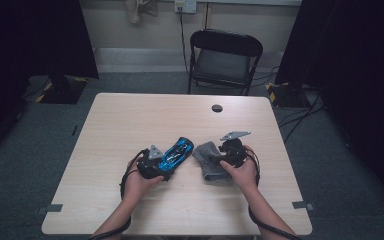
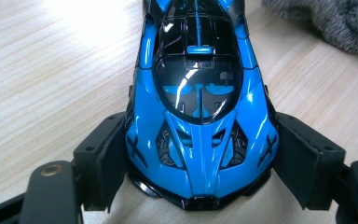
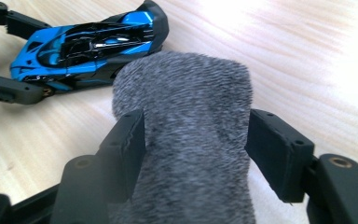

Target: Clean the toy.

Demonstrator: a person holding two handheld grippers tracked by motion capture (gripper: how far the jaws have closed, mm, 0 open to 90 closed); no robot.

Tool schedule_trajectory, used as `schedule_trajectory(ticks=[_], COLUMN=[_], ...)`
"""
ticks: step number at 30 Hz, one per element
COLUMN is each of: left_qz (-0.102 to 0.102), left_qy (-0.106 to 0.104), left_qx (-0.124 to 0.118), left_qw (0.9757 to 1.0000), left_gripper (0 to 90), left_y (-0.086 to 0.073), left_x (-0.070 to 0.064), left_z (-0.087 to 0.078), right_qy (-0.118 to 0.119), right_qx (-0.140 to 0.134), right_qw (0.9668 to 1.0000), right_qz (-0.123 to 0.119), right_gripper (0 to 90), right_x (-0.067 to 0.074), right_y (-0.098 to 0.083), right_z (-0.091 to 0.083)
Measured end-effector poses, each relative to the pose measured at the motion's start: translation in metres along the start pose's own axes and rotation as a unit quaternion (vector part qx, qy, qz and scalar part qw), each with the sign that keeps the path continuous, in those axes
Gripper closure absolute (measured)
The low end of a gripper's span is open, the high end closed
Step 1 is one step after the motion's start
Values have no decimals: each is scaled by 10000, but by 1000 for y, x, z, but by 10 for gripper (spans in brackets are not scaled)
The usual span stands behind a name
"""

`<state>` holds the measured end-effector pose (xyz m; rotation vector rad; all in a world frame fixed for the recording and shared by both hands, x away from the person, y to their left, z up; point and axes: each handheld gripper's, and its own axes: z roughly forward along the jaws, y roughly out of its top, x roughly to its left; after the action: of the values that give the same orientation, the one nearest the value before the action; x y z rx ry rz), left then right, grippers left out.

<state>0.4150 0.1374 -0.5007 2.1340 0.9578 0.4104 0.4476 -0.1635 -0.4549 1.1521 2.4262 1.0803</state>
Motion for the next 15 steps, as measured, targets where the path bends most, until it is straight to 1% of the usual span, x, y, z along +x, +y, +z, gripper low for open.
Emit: schedule_trajectory(ticks=[1, 2, 4, 5, 6, 7, 8, 9, 10, 11, 12, 13, 14, 15], left_qz=[7, 10, 15, -16, 3, 26, -38, -38, -40, -87, -86, -86, -101, -150], left_qy=[-5, -6, 12, 15, 9, 19, -35, -35, -46, -90, -78, -78, -106, -128], left_qx=[0, 2, 9, 1, -2, -9, -20, -20, -19, -32, 5, 5, -19, -97], left_qw=[10000, 10000, 10000, 10000, 10000, 10000, 10000, 10000, 10000, 9999, 9999, 9999, 9999, 9998], left_gripper=[238, 233, 234, 237, 237, 237, 239, 240, 240, 240, 247, 244, 244, 241], left_y=[0, 0, 0, 0, -1, -1, -1, -1, -1, -1, 1, 1, 2, 4], left_x=[0, 0, 0, 0, 0, 0, 1, 1, 3, 2, 3, 3, 3, 3], left_z=[0, 0, 0, -1, -1, -1, -2, -2, -4, -5, -9, -9, -12, -14], right_qy=[-2, -105, -89, -71, -113, -55, -76, -76, -83, -83, -130, -130, -140, -138], right_qx=[21, 115, 116, 117, 146, 175, 188, 188, 165, 129, 91, 91, 79, 80], right_qw=[10000, 9999, 9999, 9999, 9998, 9997, 9996, 9996, 9996, 9996, 9996, 9996, 9997, 9997], right_qz=[-2, -34, -21, 17, 58, 154, 189, 189, 233, 246, 231, 231, 205, 202], right_gripper=[383, 391, 400, 419, 422, 483, 511, 511, 542, 564, 586, 586, 590, 598], right_x=[1, 2, 2, 2, 2, 1, 1, 1, 0, 1, 2, 2, 2, 2], right_y=[-1, -5, -7, -10, -13, -19, -21, -21, -24, -26, -28, -28, -29, -29], right_z=[0, 2, 4, 6, 9, 14, 16, 16, 18, 20, 20, 20, 20, 20])
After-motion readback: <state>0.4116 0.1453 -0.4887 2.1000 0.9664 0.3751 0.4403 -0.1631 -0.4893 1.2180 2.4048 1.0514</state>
